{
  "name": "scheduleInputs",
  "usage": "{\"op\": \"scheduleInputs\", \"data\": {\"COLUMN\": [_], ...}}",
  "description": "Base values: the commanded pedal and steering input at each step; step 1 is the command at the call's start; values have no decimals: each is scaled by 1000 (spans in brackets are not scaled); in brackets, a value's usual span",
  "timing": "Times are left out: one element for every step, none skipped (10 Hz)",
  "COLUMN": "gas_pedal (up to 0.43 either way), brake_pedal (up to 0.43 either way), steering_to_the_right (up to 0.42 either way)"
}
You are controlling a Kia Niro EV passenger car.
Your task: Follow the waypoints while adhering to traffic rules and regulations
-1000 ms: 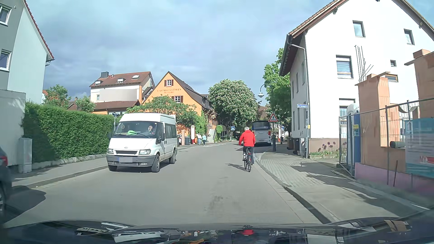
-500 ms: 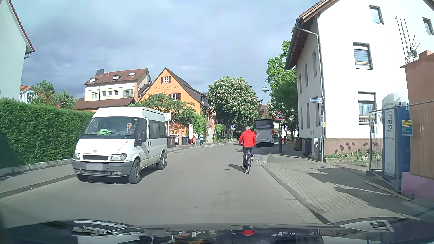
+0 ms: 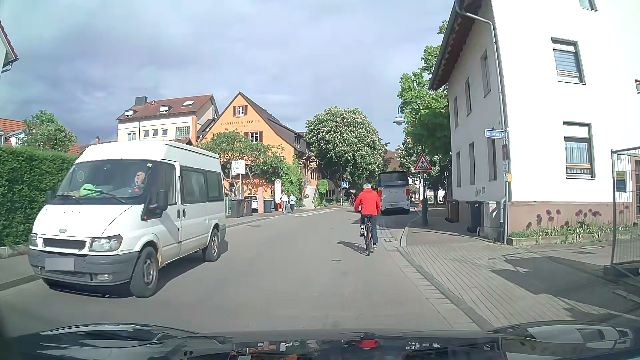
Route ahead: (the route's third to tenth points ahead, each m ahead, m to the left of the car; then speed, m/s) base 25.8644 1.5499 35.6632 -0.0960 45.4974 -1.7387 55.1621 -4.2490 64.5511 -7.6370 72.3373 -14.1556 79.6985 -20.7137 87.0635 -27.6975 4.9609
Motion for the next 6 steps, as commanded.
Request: {"op": "scheduleInputs", "data": {"gas_pedal": [20, 20, 20, 20, 20, 20], "brake_pedal": [0, 0, 0, 0, 0, 0], "steering_to_the_right": [-1, 0, -1, 0, -1, -1]}}
